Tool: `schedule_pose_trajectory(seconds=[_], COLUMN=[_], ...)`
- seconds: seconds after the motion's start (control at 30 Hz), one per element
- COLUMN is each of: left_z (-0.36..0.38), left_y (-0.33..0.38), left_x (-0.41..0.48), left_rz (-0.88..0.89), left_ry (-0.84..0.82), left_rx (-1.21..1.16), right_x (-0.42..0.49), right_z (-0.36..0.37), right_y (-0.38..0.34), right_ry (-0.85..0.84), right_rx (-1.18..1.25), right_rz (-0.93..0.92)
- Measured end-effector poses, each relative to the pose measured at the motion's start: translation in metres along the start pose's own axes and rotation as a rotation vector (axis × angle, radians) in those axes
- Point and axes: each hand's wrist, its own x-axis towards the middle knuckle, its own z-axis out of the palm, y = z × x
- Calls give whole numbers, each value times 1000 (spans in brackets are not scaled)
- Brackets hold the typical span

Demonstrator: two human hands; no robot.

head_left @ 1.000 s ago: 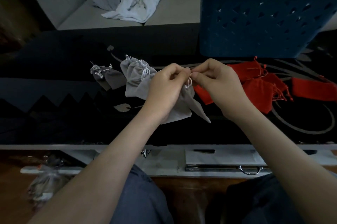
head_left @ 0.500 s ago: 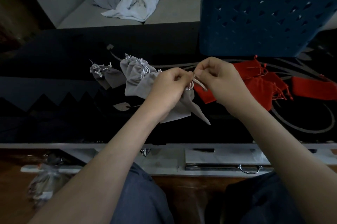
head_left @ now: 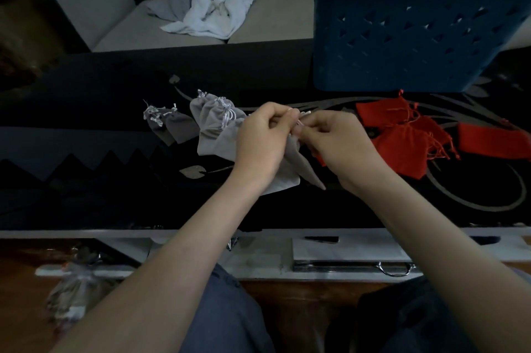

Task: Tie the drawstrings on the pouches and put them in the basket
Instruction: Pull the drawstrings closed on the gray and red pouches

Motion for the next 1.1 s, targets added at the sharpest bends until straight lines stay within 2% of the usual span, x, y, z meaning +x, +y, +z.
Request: schedule_pose_trajectory(seconds=[0.23,0.37,0.43,0.57,0.7,0.83,0.93,1.1], left_z=[-3,-8,-11,-12,-16,-18,-19,-17], left_y=[4,5,3,4,4,2,0,0], left_x=[2,2,2,2,4,4,4,3], left_rz=[110,193,125,-46,-125,-87,-45,-8], left_ry=[38,34,12,-59,-212,-263,-240,-178], left_rx=[89,95,-59,-424,-629,-527,-346,-215], right_x=[-6,-4,-4,-6,-7,-4,-3,-1], right_z=[5,1,-1,-5,-8,-12,-18,-20], right_y=[-2,-5,-7,-13,-17,-17,-17,-15], right_ry=[194,167,104,-62,-217,-289,-366,-398], right_rx=[-337,-353,-257,107,426,515,393,430], right_rz=[-262,-321,-259,-54,140,243,216,186])
